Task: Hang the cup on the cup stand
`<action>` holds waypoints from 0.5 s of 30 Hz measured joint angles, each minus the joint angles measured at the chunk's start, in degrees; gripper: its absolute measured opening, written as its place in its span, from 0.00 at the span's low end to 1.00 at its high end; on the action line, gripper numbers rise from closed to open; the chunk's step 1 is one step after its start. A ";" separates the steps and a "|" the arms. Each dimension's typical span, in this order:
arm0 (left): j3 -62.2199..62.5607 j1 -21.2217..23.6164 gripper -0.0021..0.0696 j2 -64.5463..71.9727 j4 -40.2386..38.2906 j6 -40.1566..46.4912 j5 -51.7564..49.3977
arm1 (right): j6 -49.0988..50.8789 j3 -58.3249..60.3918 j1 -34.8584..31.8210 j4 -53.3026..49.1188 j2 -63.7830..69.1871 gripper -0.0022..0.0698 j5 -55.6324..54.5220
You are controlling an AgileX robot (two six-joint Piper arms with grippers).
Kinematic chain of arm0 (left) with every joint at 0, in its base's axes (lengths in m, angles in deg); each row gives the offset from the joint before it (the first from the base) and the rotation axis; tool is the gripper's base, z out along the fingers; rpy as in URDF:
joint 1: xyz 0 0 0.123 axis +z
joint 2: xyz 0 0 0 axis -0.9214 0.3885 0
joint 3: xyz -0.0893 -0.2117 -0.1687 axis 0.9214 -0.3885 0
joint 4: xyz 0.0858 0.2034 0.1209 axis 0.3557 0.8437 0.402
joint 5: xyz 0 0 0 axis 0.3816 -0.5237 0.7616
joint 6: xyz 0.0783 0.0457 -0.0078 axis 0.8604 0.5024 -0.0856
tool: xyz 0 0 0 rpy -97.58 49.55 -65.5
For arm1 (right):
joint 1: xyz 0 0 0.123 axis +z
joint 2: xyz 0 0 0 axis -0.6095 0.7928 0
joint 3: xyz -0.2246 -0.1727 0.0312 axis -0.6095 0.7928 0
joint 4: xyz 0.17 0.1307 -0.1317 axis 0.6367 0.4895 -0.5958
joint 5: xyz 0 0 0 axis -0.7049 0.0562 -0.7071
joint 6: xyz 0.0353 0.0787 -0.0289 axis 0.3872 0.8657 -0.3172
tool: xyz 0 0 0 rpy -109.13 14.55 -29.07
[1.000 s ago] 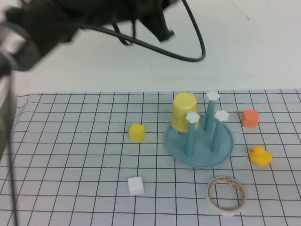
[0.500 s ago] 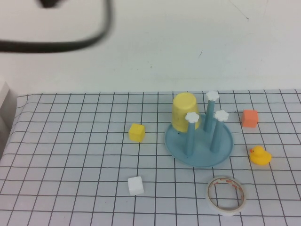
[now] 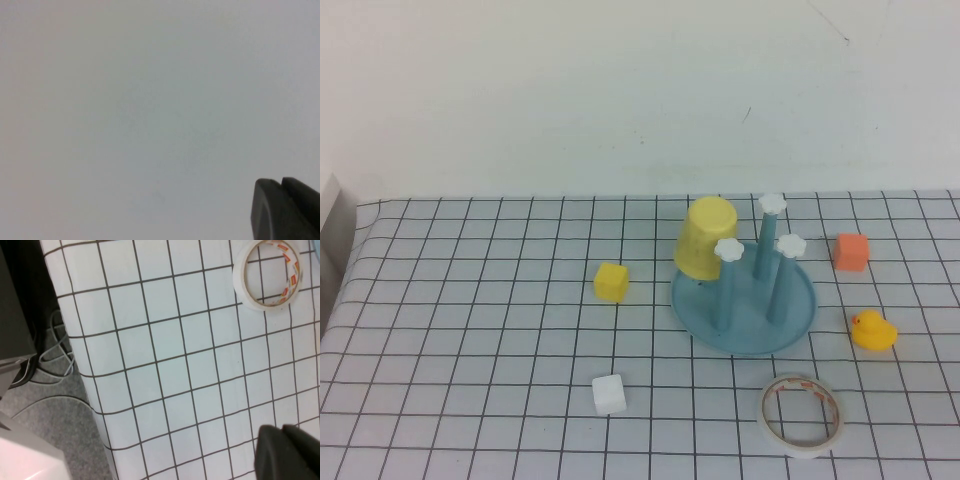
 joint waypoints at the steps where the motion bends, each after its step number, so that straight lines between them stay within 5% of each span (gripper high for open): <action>1: -1.83 0.00 0.03 -1.80 0.14 -0.10 1.46 | 0.00 0.00 0.00 -0.08 0.00 0.03 0.00; 15: -37.93 0.00 0.03 -20.76 0.36 -25.05 12.64 | 0.00 0.00 0.00 -0.23 0.00 0.03 0.00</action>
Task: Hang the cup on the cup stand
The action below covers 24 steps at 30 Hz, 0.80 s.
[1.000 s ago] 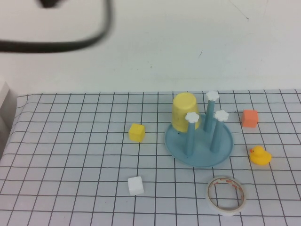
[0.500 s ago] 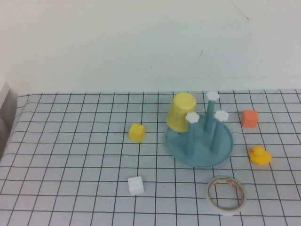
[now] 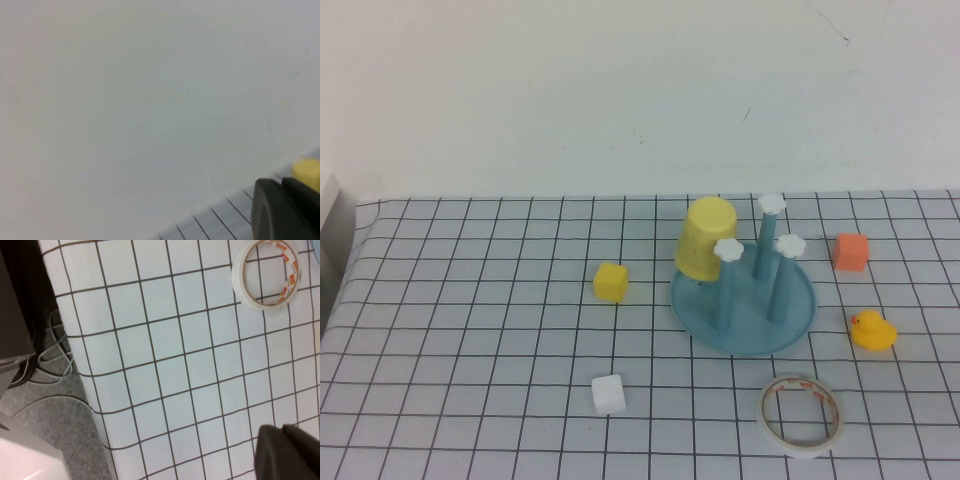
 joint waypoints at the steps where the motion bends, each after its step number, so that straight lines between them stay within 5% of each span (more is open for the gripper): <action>1: -2.71 0.00 0.03 -0.47 0.00 -1.45 0.55 | 0.00 0.00 0.00 0.00 0.00 0.03 0.00; 14: -32.39 0.00 0.03 -1.04 -0.23 -8.81 4.18 | 0.00 0.00 0.00 0.00 0.00 0.03 0.00; 24: -37.25 3.72 0.03 -7.35 2.95 -19.95 3.30 | 0.00 0.00 0.00 0.00 0.00 0.03 0.00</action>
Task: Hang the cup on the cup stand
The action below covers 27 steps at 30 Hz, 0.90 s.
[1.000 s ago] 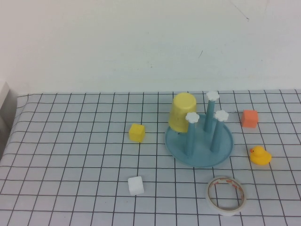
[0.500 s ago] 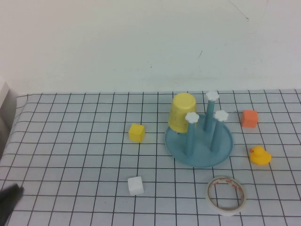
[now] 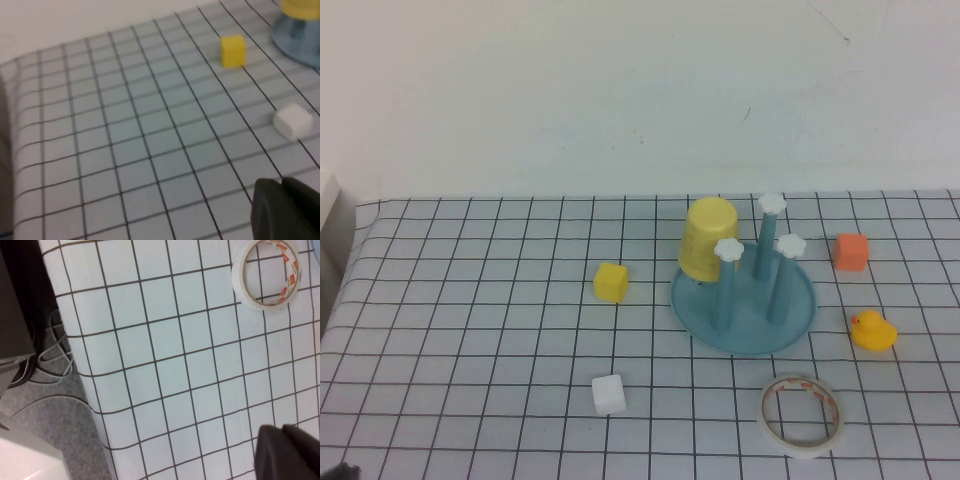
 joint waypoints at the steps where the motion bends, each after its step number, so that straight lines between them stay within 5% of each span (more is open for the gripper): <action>1: -0.10 1.29 0.03 -1.33 0.09 -0.83 0.01 | 0.00 0.00 0.00 0.00 0.00 0.03 0.00; 12: -0.44 14.65 0.03 -11.68 0.24 -0.76 -5.37 | 0.00 0.00 0.00 0.00 0.00 0.03 0.00; 21: -0.44 15.57 0.03 -11.68 -0.89 2.09 -7.27 | 0.00 0.00 0.00 0.00 0.00 0.03 0.00; 27: -3.13 15.57 0.03 -12.42 -7.31 11.74 -4.89 | 0.00 0.00 0.00 0.00 0.00 0.03 0.00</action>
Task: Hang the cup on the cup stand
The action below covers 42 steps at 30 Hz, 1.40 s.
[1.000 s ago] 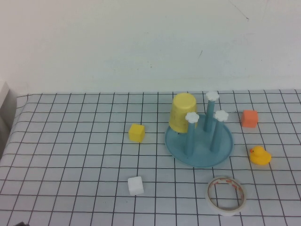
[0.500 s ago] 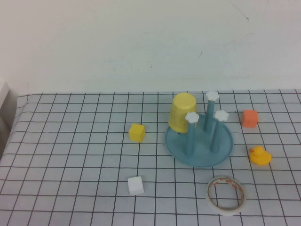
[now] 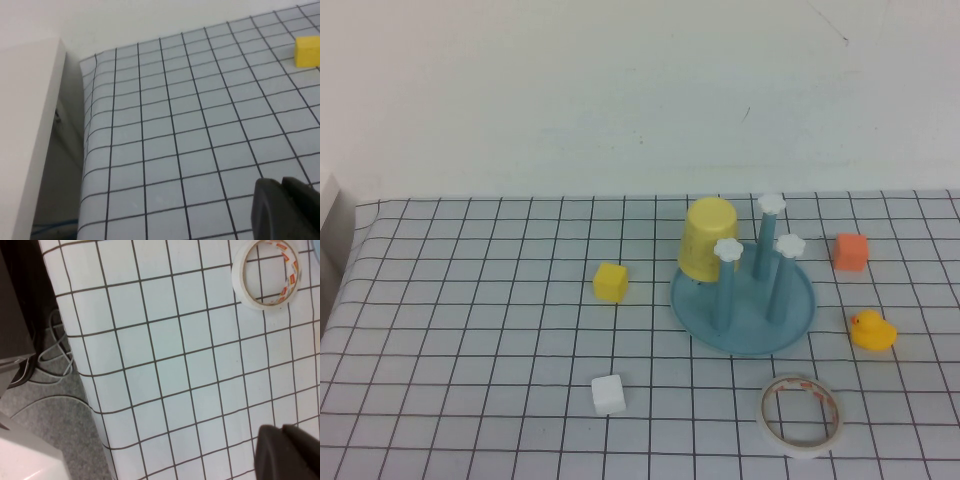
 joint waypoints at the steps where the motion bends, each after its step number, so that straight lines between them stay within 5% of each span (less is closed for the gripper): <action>1: -0.96 0.00 0.03 -0.67 -0.72 1.00 1.01 | 0.00 0.00 0.00 0.00 0.00 0.03 0.00; 7: -6.82 0.00 0.03 -2.75 -2.31 1.91 8.34 | 0.00 0.00 0.00 0.00 0.00 0.03 0.00; 42: -6.95 0.00 0.03 -2.97 -5.00 1.83 7.67 | 0.00 0.00 0.00 0.10 0.00 0.03 0.00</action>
